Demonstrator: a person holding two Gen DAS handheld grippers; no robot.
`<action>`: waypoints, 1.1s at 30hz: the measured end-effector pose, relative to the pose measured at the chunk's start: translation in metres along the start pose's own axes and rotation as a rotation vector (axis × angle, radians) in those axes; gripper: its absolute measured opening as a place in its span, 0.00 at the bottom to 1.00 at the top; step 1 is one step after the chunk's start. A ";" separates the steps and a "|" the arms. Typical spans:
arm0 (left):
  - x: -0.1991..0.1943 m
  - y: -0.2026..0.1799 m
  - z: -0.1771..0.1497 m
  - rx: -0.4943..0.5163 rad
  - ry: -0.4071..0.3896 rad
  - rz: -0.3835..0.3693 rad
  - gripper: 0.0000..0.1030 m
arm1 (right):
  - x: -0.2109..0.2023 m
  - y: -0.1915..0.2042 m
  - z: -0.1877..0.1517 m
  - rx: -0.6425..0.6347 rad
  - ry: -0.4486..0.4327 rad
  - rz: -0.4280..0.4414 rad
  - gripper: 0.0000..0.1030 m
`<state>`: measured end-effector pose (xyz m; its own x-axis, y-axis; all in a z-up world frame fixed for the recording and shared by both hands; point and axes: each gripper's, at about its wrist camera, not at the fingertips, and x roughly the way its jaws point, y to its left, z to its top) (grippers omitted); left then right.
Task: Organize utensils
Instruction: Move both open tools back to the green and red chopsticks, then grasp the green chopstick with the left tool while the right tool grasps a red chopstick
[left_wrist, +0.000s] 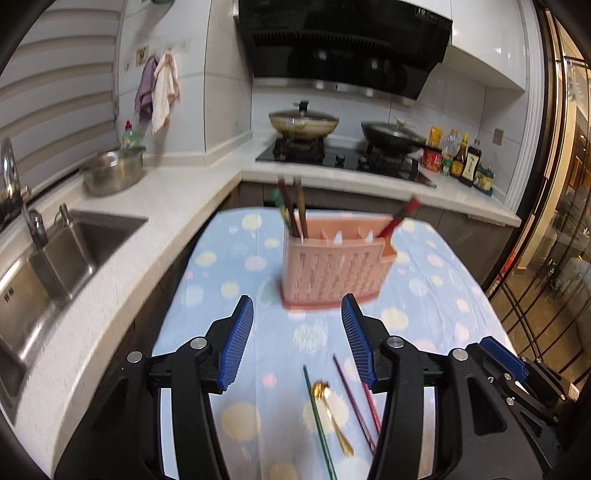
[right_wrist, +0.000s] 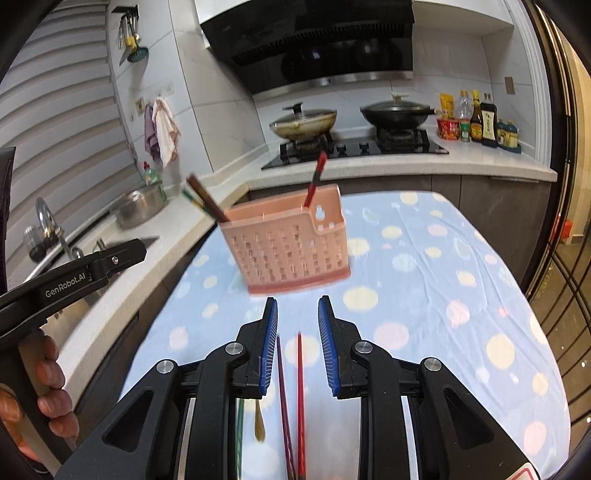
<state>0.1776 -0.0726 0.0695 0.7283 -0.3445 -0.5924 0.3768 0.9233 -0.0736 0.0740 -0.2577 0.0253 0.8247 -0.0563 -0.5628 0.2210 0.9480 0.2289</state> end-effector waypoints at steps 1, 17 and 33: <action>0.002 0.000 -0.011 0.002 0.019 0.004 0.47 | 0.000 0.000 -0.011 0.001 0.023 0.001 0.22; 0.027 -0.012 -0.159 0.025 0.293 -0.005 0.52 | 0.008 -0.014 -0.135 0.005 0.271 -0.050 0.22; 0.033 -0.021 -0.192 0.058 0.354 -0.006 0.53 | 0.015 -0.007 -0.146 -0.005 0.302 -0.034 0.23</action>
<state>0.0840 -0.0704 -0.1031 0.4864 -0.2605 -0.8340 0.4201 0.9067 -0.0382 0.0089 -0.2199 -0.1010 0.6244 0.0072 -0.7811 0.2424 0.9488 0.2024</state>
